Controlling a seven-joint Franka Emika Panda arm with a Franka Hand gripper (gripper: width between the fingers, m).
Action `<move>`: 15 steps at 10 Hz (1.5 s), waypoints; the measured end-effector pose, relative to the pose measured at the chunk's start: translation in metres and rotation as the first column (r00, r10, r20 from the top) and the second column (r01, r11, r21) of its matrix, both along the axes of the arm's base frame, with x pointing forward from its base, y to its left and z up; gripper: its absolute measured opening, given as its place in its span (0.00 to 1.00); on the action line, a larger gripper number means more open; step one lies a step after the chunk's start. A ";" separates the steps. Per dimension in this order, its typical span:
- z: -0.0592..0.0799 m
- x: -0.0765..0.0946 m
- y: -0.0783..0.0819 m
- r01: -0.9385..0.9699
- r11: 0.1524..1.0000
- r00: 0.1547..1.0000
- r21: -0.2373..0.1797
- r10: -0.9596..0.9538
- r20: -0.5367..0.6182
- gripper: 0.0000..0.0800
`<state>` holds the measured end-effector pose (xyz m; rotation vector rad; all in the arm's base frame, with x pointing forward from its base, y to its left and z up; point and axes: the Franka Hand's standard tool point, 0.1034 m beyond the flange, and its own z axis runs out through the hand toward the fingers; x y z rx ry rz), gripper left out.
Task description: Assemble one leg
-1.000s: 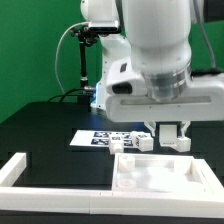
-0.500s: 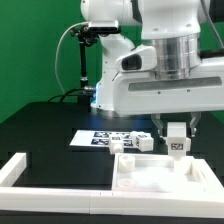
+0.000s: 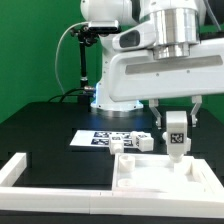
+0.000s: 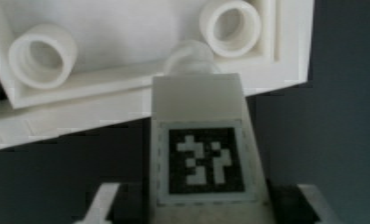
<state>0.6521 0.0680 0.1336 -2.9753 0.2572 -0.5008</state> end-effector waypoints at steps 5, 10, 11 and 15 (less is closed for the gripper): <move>-0.010 -0.005 0.023 -0.049 0.997 0.985 -0.055 0.058 0.161 0.36; -0.036 -0.012 0.027 -0.060 0.996 0.983 -0.070 0.071 0.167 0.36; -0.037 -0.013 0.031 -0.059 0.996 0.983 -0.068 0.070 0.172 0.36; -0.047 -0.019 0.043 -0.079 0.994 0.982 -0.071 0.090 0.164 0.36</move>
Offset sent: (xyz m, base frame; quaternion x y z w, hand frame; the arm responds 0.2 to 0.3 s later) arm -0.0015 0.0040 -0.0014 -0.0543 0.0792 -0.0845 0.9918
